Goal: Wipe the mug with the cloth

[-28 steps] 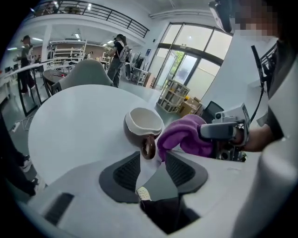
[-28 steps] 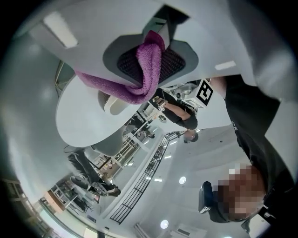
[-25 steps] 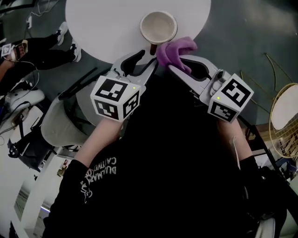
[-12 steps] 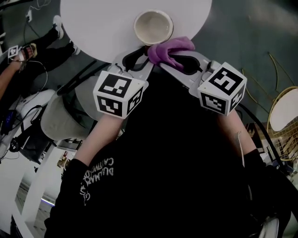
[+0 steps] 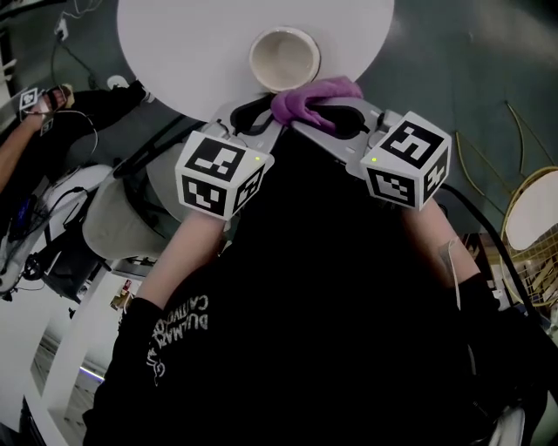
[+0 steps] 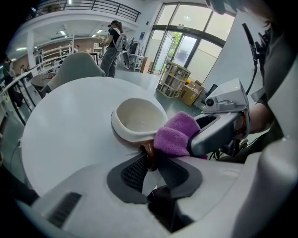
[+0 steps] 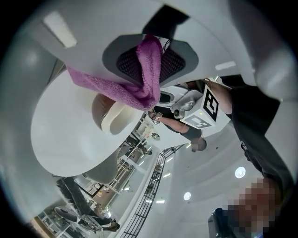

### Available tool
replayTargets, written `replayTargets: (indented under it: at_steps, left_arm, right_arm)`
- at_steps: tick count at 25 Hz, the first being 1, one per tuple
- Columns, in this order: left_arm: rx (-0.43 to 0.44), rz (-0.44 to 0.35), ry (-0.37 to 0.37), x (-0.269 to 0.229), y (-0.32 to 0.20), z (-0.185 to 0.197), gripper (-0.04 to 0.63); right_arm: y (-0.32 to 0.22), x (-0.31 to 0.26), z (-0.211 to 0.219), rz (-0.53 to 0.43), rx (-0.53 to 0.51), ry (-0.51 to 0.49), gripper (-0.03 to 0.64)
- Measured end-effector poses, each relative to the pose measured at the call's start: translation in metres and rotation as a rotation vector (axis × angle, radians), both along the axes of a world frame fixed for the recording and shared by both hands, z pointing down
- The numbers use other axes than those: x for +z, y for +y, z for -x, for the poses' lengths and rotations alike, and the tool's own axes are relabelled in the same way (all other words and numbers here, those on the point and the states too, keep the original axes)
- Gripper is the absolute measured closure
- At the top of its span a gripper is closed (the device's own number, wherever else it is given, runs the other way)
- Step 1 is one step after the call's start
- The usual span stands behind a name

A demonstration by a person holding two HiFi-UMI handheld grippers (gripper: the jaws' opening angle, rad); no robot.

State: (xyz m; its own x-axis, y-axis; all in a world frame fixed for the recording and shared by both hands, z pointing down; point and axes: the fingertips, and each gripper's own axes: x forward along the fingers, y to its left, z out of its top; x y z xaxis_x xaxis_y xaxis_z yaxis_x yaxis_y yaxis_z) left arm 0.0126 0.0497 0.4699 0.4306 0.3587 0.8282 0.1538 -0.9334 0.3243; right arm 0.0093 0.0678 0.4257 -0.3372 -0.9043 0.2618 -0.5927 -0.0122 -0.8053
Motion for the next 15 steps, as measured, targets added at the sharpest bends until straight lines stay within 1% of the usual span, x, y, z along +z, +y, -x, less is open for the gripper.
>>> replayTargets:
  at_steps: [7, 11, 15]
  left_arm:
    - [0.026, 0.005, -0.025, -0.003, 0.002, -0.002, 0.525]
    - [0.042, 0.006, -0.028, 0.000, 0.006, -0.004, 0.525]
    - [0.061, 0.007, -0.029, 0.002, 0.006, 0.002, 0.523]
  right_arm:
    - [0.004, -0.002, -0.008, 0.023, -0.009, 0.024, 0.537]
    - [0.011, 0.001, -0.013, 0.036, -0.003, 0.034, 0.537]
    - [0.014, 0.006, -0.013, 0.039, 0.004, 0.022, 0.535]
